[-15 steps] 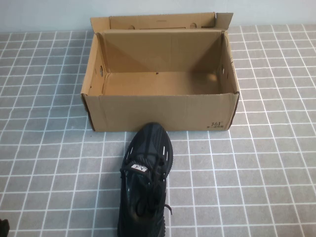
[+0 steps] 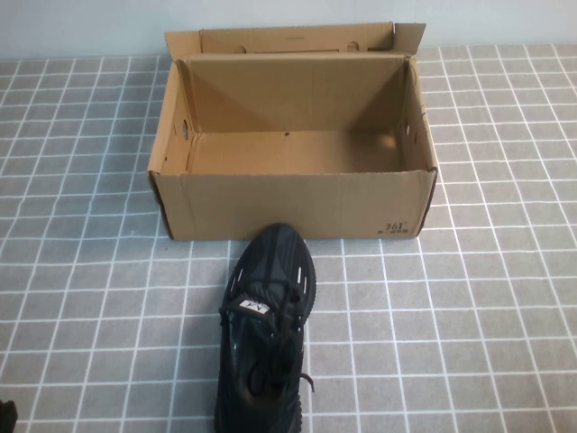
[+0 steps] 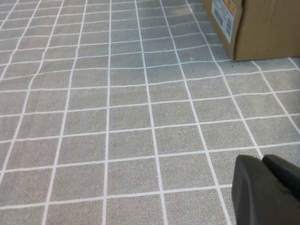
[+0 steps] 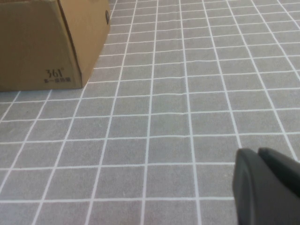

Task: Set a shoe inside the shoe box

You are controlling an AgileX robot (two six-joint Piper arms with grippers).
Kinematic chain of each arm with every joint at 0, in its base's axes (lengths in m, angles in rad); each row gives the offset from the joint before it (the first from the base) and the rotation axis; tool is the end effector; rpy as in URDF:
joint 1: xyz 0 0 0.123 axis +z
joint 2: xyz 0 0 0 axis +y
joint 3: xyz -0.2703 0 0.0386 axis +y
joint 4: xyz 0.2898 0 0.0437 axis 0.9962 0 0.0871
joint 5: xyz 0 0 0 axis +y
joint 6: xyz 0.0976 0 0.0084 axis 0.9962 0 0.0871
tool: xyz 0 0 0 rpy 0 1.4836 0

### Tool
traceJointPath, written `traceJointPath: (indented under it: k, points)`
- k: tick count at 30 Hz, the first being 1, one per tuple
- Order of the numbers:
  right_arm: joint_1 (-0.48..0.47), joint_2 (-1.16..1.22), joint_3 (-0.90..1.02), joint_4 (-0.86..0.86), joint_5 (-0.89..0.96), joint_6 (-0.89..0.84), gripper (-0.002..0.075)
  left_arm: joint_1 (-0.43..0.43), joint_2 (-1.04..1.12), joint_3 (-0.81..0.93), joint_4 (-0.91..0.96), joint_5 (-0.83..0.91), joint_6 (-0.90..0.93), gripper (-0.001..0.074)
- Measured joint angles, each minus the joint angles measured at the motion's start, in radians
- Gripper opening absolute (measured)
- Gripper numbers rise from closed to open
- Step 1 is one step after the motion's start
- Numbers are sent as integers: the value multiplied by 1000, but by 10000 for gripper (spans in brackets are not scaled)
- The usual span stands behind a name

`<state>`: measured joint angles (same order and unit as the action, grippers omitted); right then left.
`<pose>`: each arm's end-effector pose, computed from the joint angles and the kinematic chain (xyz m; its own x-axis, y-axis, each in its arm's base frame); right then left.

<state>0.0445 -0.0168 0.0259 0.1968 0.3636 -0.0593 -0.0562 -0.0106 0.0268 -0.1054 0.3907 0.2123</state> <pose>0.1128 0.0119 0.1711 -0.2869 0.1117 -0.9514 -0.0760 0.9874 0.1388 0.1123 -0.0103 0.1670 -0.2991 0.1315 -0.9451 0.1292 0.9869 0.0964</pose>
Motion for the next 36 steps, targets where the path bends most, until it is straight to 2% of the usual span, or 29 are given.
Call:
traceJointPath:
  k: [25,28,34,36]
  points:
    - [0,0,0,16,-16,0,-16,0,0,0,0,0,0,-1]
    - [0,0,0,122,-69,0,-16,0,0,0,0,0,0,-1]
    - [0,0,0,483,-232,0,-16,0,0,0,0,0,0,-1]
    - [0,0,0,541,-267,0,-16,0,0,0,0,0,0,-1]
